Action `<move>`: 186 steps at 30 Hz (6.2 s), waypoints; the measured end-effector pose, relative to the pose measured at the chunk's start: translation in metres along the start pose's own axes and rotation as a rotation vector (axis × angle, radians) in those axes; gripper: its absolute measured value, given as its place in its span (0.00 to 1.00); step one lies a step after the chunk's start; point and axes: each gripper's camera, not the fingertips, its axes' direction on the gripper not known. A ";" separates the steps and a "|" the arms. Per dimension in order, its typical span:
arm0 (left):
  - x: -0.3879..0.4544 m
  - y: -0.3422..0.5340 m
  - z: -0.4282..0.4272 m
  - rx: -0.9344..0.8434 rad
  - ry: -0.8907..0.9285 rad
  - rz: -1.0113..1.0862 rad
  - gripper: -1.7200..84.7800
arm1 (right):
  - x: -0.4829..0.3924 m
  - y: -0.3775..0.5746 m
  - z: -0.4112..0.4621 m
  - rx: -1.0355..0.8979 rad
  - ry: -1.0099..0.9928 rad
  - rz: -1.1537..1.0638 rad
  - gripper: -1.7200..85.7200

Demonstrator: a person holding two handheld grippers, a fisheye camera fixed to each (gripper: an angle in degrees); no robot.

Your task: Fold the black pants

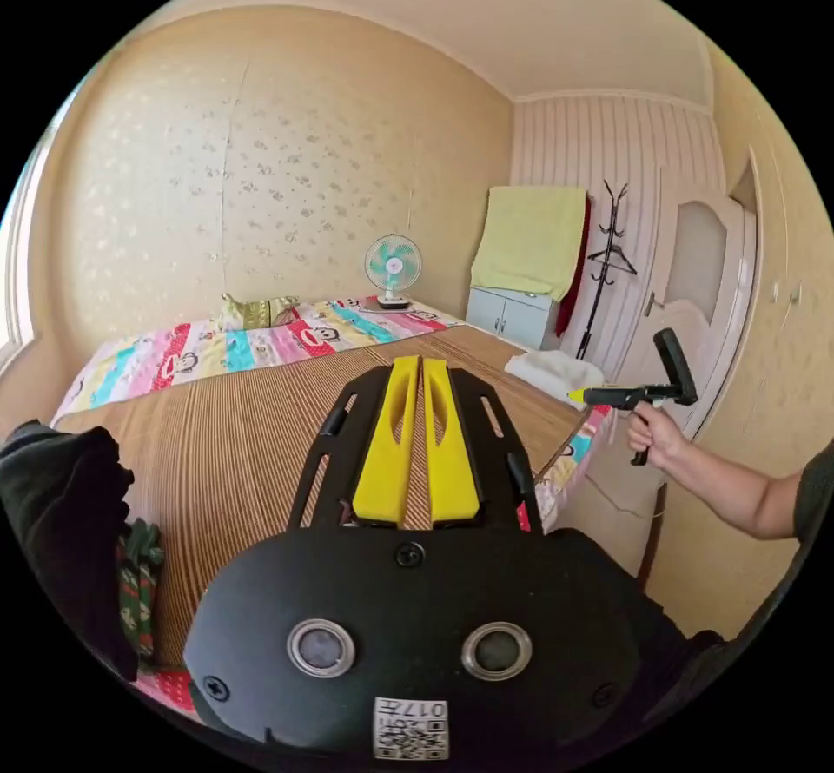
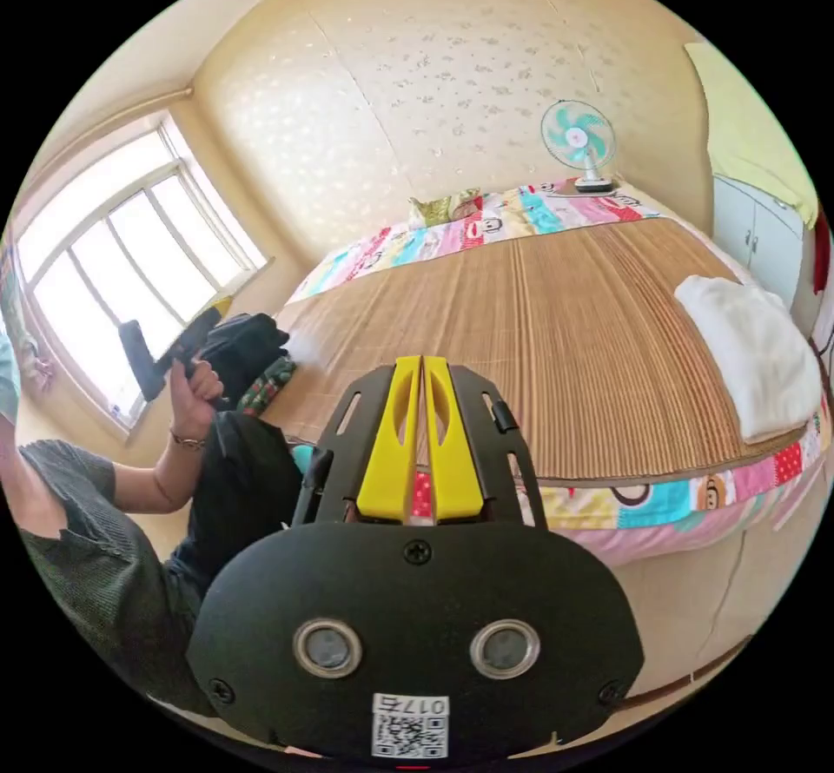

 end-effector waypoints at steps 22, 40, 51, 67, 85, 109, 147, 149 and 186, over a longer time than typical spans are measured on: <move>-0.335 0.095 0.146 -0.282 1.299 -1.194 0.01 | -0.685 0.139 0.532 -0.454 -0.175 -1.154 0.13; -0.208 0.031 0.152 -0.577 1.429 -0.868 0.01 | -0.439 0.051 0.326 0.058 0.553 -0.710 0.03; -0.083 -0.026 0.111 -0.746 0.579 -0.155 0.01 | -0.398 0.127 0.412 -0.243 -0.268 -0.598 0.13; 0.050 0.007 0.176 -1.031 0.608 0.027 0.01 | -0.497 0.160 0.645 -0.673 -0.005 -0.761 0.08; 0.178 0.013 0.162 -1.196 1.027 0.440 0.01 | 0.059 0.264 0.393 -0.959 0.772 0.001 0.11; -0.056 -0.035 0.013 -0.121 0.542 -0.420 0.01 | -0.128 0.306 0.342 -0.432 0.076 -0.022 0.16; -0.077 -0.009 -0.023 -0.032 0.572 -0.528 0.01 | -0.112 0.186 0.227 -0.168 0.250 -0.045 0.15; -0.079 -0.006 -0.024 -0.025 0.581 -0.538 0.01 | -0.156 0.162 0.259 -0.249 0.396 -0.291 0.18; 0.225 0.091 -0.079 -0.078 0.408 0.201 0.27 | -0.396 -0.128 0.020 0.796 0.515 -0.168 0.06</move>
